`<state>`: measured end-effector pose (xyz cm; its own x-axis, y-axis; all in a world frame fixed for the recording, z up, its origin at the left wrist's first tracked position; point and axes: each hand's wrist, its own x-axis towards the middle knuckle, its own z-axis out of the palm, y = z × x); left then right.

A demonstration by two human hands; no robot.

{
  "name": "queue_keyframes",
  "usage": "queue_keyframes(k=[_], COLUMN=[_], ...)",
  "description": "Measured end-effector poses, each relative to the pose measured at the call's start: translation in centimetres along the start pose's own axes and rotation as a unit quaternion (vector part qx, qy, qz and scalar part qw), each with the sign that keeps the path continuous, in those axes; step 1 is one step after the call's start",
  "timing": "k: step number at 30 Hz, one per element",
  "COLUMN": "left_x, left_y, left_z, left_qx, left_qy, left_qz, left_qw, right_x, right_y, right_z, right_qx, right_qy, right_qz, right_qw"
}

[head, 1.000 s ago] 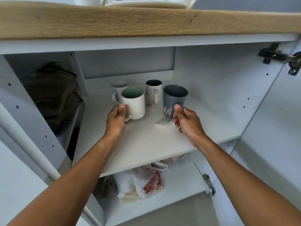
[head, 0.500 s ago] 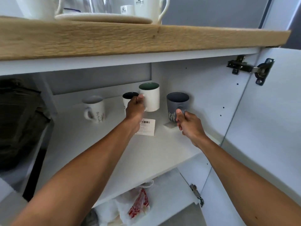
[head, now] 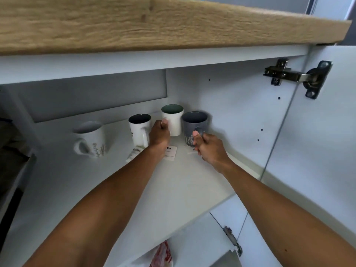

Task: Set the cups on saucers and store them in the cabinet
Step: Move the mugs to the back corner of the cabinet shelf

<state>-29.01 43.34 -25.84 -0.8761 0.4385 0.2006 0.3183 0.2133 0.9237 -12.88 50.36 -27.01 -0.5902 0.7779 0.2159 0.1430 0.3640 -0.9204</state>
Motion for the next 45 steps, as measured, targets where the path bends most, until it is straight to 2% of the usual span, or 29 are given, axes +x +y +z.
queue_keyframes(k=[12,18,26,31,35,40,45], left_x=[2.2,3.5,4.3,4.8,5.4,5.7,4.8], left_y=[-1.4,-1.8,-2.5,-2.3,-2.3,-2.7,-2.4], left_z=[1.3,1.4,1.8,2.1,2.2,2.1,1.5], left_qx=[0.041,0.042,0.033,0.034,0.038,-0.01,0.064], left_qy=[0.003,-0.001,-0.019,-0.033,-0.061,-0.07,-0.044], left_qz=[0.021,0.02,0.019,0.025,0.019,0.002,0.022], left_qw=[0.999,0.999,0.999,0.999,0.997,0.997,0.997], right_x=[2.1,3.1,3.7,4.4,4.6,4.6,4.4], right_y=[1.0,1.5,0.5,0.8,1.0,1.2,0.8], right_z=[0.9,2.7,4.0,4.7,4.6,4.6,4.2], right_qx=[0.006,-0.045,-0.079,-0.038,-0.054,-0.082,-0.135], right_qy=[0.009,0.039,0.067,0.046,0.04,0.02,-0.001], right_qz=[-0.02,-0.067,-0.078,-0.079,-0.079,-0.084,-0.092], right_qw=[1.0,0.996,0.992,0.995,0.995,0.993,0.987])
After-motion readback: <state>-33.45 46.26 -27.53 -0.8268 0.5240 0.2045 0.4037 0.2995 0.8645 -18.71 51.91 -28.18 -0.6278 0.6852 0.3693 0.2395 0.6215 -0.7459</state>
